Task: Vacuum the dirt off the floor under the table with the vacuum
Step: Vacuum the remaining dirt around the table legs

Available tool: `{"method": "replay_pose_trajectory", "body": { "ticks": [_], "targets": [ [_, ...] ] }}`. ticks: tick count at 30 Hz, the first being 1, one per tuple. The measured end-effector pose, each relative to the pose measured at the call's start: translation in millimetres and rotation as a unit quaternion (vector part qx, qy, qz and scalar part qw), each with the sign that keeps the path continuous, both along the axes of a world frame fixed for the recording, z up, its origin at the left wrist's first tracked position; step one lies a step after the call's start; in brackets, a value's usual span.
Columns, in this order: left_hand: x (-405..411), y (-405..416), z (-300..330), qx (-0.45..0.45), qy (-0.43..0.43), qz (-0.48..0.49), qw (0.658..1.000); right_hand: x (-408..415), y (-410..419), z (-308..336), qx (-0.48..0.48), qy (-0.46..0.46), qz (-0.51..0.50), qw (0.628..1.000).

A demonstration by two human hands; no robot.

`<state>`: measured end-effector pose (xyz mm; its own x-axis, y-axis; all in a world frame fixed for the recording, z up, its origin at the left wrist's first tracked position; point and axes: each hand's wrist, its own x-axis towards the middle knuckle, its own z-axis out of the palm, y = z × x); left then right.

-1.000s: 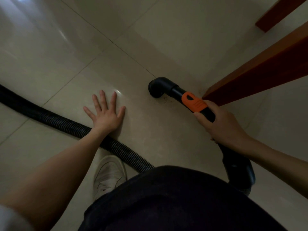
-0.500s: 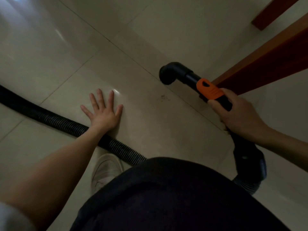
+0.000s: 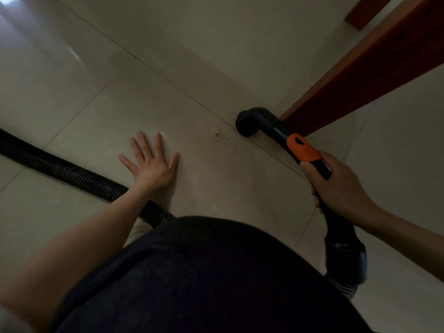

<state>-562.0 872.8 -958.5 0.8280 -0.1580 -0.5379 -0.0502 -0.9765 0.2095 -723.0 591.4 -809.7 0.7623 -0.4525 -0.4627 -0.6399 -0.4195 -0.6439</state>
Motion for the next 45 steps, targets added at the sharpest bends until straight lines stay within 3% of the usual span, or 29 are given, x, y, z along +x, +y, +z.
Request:
{"method": "replay_pose_trajectory", "body": {
  "ticks": [15,20,25,30,36,40,45],
  "targets": [
    [-1.1,1.8,1.0,-0.016,-0.009,-0.005,1.000,-4.8,19.2,-5.4,-0.013,-0.019,0.055,0.998],
    [5.9,26.7,14.6,-0.054,-0.096,0.006,0.994,9.3,32.9,-9.3,-0.043,-0.011,0.122,0.992],
    [16.5,67.5,14.8,-0.016,-0.174,0.028,0.984,38.9,55.4,-15.2,-0.099,-0.010,0.233,0.967],
    [23.1,104.1,14.2,-0.093,-0.221,0.118,0.964,62.3,70.4,-16.5,-0.109,-0.028,0.317,0.942],
    [15.4,136.8,9.7,-0.025,-0.264,0.102,0.959,67.5,96.0,-14.2,-0.119,-0.042,0.422,0.898],
    [13.1,145.4,10.3,0.018,-0.231,0.114,0.966,88.0,114.4,-14.1,-0.170,-0.048,0.473,0.863],
    [6.1,153.5,11.8,0.021,-0.217,0.119,0.969,118.8,124.0,-18.9,-0.202,-0.086,0.461,0.860]
  ]
}}
